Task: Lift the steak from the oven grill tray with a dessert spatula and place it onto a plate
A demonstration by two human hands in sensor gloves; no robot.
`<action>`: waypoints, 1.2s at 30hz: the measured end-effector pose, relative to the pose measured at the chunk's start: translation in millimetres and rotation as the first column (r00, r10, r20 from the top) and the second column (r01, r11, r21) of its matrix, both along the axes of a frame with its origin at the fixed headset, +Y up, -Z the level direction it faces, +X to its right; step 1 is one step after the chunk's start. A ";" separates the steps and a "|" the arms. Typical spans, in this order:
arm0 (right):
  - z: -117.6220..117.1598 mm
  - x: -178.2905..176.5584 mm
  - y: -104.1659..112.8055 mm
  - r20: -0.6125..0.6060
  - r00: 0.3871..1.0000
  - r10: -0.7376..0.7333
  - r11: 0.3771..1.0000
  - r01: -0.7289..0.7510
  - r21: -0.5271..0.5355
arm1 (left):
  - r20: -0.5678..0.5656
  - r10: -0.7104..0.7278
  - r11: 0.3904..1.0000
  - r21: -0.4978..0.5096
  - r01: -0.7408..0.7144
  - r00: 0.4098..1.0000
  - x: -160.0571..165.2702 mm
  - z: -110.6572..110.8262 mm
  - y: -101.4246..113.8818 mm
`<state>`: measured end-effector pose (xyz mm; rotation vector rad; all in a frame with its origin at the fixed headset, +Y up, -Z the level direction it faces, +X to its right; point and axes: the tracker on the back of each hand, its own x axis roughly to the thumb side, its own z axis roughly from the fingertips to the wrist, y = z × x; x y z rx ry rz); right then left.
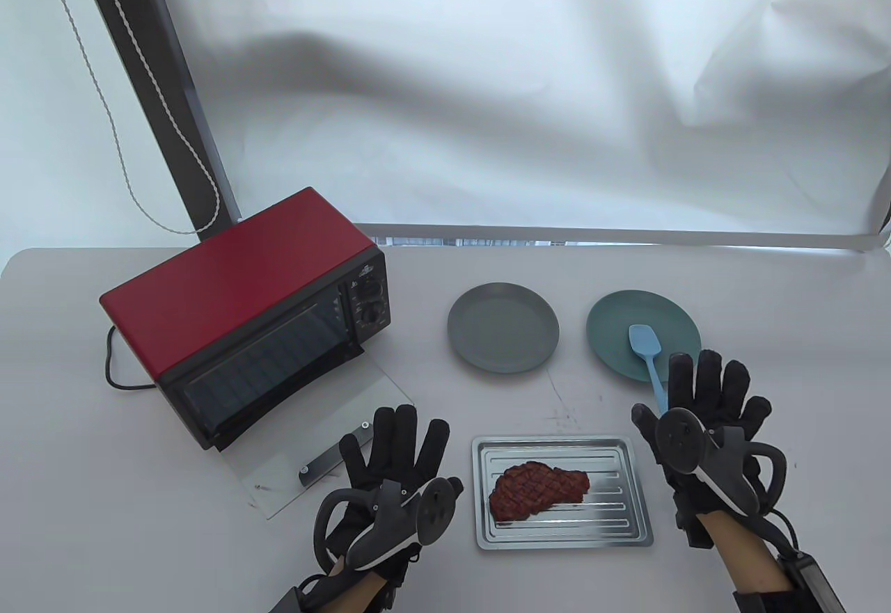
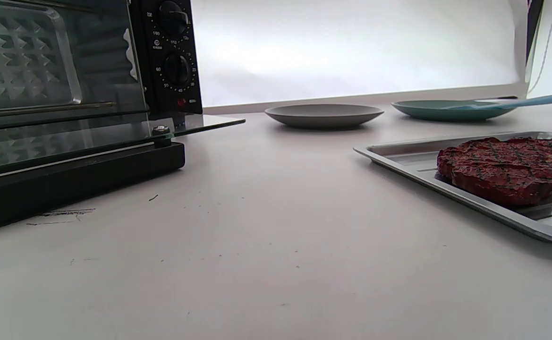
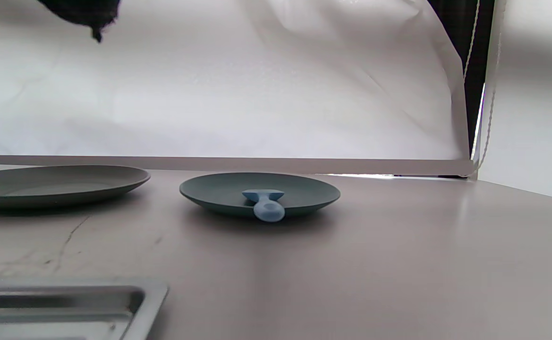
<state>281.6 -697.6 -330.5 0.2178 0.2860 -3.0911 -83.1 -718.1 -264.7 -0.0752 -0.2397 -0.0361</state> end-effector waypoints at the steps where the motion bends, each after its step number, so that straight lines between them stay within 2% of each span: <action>1: -2.4 0.8 0.1 0.004 1.000 -0.004 1.000 0.004 -0.006 | -0.001 0.001 1.000 -0.002 -0.001 1.000 -0.1 -0.1 -0.2; 10: -23.0 17.9 -9.1 0.058 0.997 -0.041 0.998 0.044 -0.051 | -0.022 -0.007 1.000 -0.025 0.006 1.000 -3.4 -2.6 -2.9; 24: -30.0 44.8 -44.9 0.165 0.985 -0.057 0.982 0.084 -0.166 | -0.013 -0.004 1.000 -0.025 0.003 1.000 -4.0 -5.5 -5.7; 36: -29.6 34.3 -67.9 0.161 0.983 -0.086 0.977 0.115 -0.180 | -0.007 -0.002 1.000 -0.021 0.001 1.000 -4.1 -5.6 -5.9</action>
